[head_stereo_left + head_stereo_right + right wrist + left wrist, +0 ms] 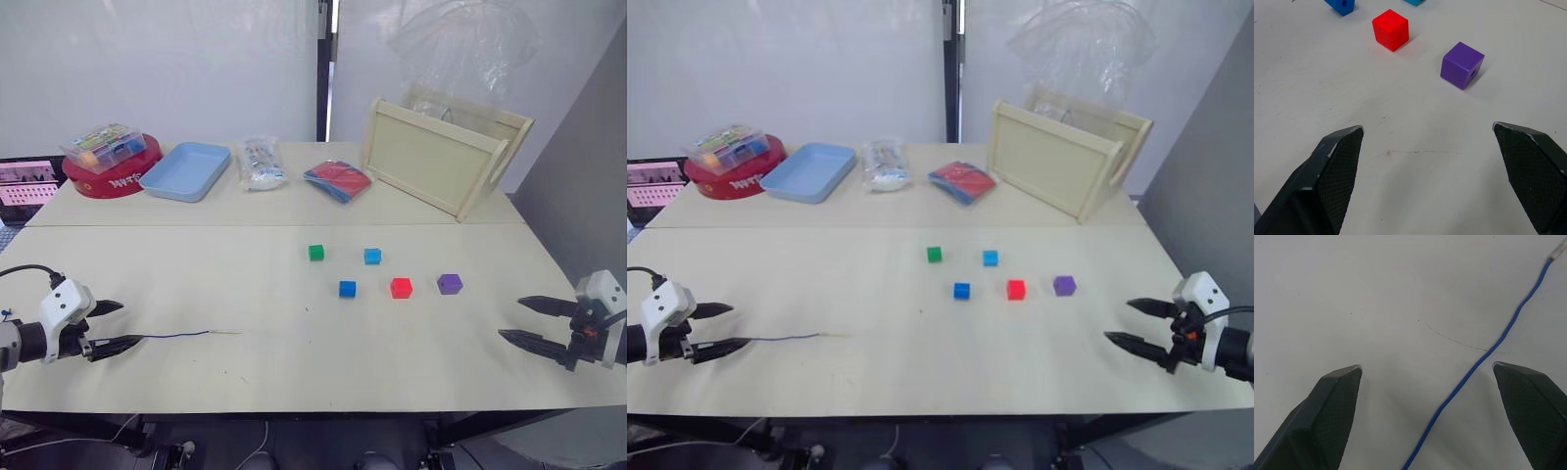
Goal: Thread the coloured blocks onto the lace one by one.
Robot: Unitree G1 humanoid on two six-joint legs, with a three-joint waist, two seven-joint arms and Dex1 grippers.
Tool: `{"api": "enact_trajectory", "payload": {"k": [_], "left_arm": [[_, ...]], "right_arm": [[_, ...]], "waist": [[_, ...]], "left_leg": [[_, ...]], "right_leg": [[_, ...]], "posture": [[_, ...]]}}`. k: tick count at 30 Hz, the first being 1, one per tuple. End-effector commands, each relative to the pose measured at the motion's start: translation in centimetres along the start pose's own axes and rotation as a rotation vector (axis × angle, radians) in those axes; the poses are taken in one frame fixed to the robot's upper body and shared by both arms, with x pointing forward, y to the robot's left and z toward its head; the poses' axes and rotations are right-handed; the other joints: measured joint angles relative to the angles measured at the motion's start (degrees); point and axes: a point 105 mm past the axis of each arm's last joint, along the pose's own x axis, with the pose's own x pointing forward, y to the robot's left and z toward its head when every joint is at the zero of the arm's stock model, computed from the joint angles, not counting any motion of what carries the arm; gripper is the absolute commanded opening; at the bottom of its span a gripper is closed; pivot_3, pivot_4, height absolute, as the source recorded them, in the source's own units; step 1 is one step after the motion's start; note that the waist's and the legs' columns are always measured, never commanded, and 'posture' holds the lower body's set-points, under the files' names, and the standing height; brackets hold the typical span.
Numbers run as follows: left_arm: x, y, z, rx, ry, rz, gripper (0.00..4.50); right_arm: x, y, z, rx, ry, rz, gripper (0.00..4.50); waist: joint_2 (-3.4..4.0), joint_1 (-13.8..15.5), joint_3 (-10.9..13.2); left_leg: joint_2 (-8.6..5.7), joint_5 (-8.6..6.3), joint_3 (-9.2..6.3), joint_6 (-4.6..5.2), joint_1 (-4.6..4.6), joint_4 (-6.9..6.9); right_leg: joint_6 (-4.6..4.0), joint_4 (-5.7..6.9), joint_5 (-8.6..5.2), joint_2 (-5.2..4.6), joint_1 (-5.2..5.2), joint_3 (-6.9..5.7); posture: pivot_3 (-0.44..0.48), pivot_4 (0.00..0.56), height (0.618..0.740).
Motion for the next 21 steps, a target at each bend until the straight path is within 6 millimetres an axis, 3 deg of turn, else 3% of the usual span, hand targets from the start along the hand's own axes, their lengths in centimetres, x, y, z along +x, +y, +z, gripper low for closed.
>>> {"api": "enact_trajectory", "payload": {"k": [1,4,8,13,18,21], "left_arm": [[-0.4,0.3,1.8,0.031,-0.018,-0.031,4.50],[0.5,0.1,3.2,0.016,-0.050,-0.073,4.50],[1.8,-1.7,7.0,0.066,-0.178,-0.217,4.50],[3.8,-3.9,8.0,0.180,-0.154,-0.332,4.50],[5.7,-5.1,7.3,0.248,-0.109,-0.403,4.50],[7.1,-7.2,7.5,0.315,-0.151,-0.525,4.50]], "right_arm": [[-0.6,0.0,2.0,-0.027,-0.032,-0.003,4.46],[0.5,1.7,4.3,-0.002,-0.086,0.074,4.46],[4.3,8.0,8.6,-0.073,-0.129,0.343,4.46],[6.9,13.8,11.3,-0.140,-0.165,0.568,4.46],[9.2,15.8,11.6,-0.222,-0.093,0.584,4.46],[10.1,16.5,12.4,-0.240,-0.115,0.583,4.46]], "waist": [[0.00,0.0,0.0],[0.02,0.2,0.0],[0.02,-0.2,0.0],[0.01,0.1,0.0],[0.00,0.7,0.0],[0.00,1.2,0.0]], "left_leg": [[0.00,0.00,0.00,0.00,0.00,0.00],[0.00,0.00,0.01,0.00,-0.01,0.01],[0.03,0.00,0.06,0.00,-0.01,0.04],[0.10,-0.06,0.07,0.09,-0.07,0.06],[0.06,-0.07,0.07,0.10,-0.13,0.11],[0.06,-0.07,0.08,0.11,-0.15,0.13]], "right_leg": [[0.00,0.00,0.00,0.00,0.00,0.00],[0.00,0.03,0.00,0.00,-0.01,0.01],[0.00,0.06,0.00,0.01,-0.01,0.07],[0.00,-0.04,0.00,0.09,-0.02,0.10],[0.00,-0.09,0.00,0.09,-0.04,0.15],[-0.01,-0.07,0.01,0.09,-0.08,0.16]], "posture": [[0.000,0.150,0.740],[0.000,0.150,0.740],[0.000,0.150,0.740],[0.000,0.150,0.740],[0.000,0.150,0.740],[0.000,0.150,0.740]]}}
